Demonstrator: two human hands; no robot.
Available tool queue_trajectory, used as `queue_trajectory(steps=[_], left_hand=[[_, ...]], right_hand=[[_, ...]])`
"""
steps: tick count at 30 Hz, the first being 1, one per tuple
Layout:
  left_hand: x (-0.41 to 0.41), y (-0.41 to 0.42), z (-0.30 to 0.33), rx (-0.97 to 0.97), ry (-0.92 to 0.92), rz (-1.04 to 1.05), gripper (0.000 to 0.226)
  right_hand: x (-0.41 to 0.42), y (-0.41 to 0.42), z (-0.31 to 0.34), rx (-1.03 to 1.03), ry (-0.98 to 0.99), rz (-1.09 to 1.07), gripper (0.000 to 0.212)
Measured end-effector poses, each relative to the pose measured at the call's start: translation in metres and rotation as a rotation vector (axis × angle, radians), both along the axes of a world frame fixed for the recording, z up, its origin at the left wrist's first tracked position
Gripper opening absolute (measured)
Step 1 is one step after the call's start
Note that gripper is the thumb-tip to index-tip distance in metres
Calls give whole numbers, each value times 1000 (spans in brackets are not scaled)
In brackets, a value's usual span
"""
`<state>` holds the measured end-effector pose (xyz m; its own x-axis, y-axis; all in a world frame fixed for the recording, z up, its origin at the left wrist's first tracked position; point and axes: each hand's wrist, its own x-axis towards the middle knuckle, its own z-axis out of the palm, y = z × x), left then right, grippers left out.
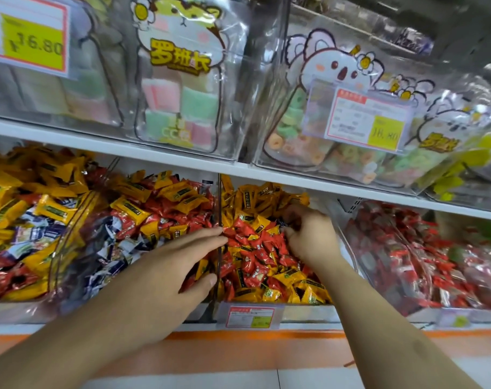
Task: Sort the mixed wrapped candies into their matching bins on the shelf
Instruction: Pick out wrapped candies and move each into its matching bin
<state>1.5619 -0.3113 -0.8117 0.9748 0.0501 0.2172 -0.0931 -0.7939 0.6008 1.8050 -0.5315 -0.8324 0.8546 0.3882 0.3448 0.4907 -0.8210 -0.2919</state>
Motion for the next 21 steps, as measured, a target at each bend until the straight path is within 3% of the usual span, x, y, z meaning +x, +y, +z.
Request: queue_trajectory(steps=[2,7,12,17,21], left_hand=[[1,-1,5,0,9,-36,59],[-1,-4,18,8,19,10,52],[0,0,21,-52,-72,124,44],[-7,5,32,-208,-110,204,36],[-16,13,36,-183,-156,251,30]], right_hand=[[0,-1,-1,17,-32,-5,21],[-22,-8,22,298,63,26,7],[-81,10,63,509,351,195,11],[-134,55,79,512,469,418,12],[-152,72,83,533,528,460,15]])
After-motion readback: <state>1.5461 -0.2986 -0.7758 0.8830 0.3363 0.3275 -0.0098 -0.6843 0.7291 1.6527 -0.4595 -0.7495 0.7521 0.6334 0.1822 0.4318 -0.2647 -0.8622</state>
